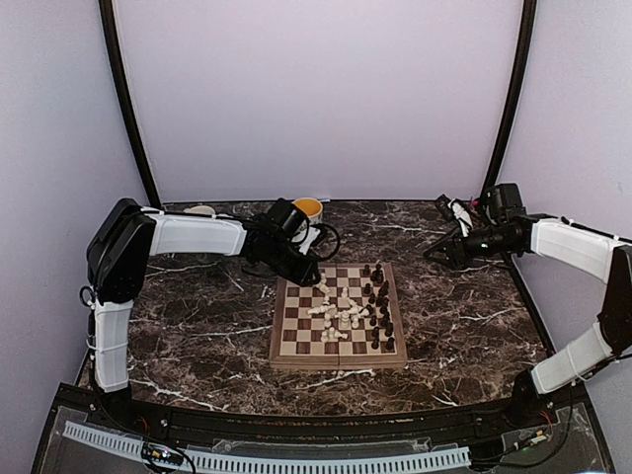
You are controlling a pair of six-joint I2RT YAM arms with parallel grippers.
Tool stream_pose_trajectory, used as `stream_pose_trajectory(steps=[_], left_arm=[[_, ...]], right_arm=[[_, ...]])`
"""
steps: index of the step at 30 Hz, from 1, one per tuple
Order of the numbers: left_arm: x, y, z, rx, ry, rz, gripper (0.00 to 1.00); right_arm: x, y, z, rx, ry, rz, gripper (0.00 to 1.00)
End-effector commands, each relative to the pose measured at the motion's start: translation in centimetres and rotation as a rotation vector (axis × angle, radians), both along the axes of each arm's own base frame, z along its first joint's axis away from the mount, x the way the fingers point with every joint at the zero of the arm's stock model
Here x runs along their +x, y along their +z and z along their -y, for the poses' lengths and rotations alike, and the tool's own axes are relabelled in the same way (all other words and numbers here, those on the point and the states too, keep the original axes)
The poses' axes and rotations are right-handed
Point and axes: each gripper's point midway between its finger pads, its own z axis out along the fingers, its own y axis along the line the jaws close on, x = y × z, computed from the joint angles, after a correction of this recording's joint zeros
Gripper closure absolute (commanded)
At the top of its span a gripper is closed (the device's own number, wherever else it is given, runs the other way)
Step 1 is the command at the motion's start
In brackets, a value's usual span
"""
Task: Set up the chess pieces on the board
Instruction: Pick up the chess pile from the chessboard.
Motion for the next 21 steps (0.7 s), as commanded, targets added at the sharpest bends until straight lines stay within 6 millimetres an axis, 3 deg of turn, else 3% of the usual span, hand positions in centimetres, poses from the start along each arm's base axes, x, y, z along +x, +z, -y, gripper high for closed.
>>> stream_pose_trajectory(steps=[1,15,21], left_arm=[[0.6,0.4,0.4,0.002,-0.005,0.027,0.78],[0.4,1.8,0.2,-0.002,-0.004,0.034,0.86],[0.0,3.7,-0.6,-0.028,0.023,0.066,0.89]], right_arm=[[0.3,-0.5,0.0,-0.003,0.002,0.007,0.52],[0.4,-0.9,-0.1,0.001,0.004,-0.013,0.52],[1.2,0.8,-1.3,0.035,-0.017,-0.022,0.52]])
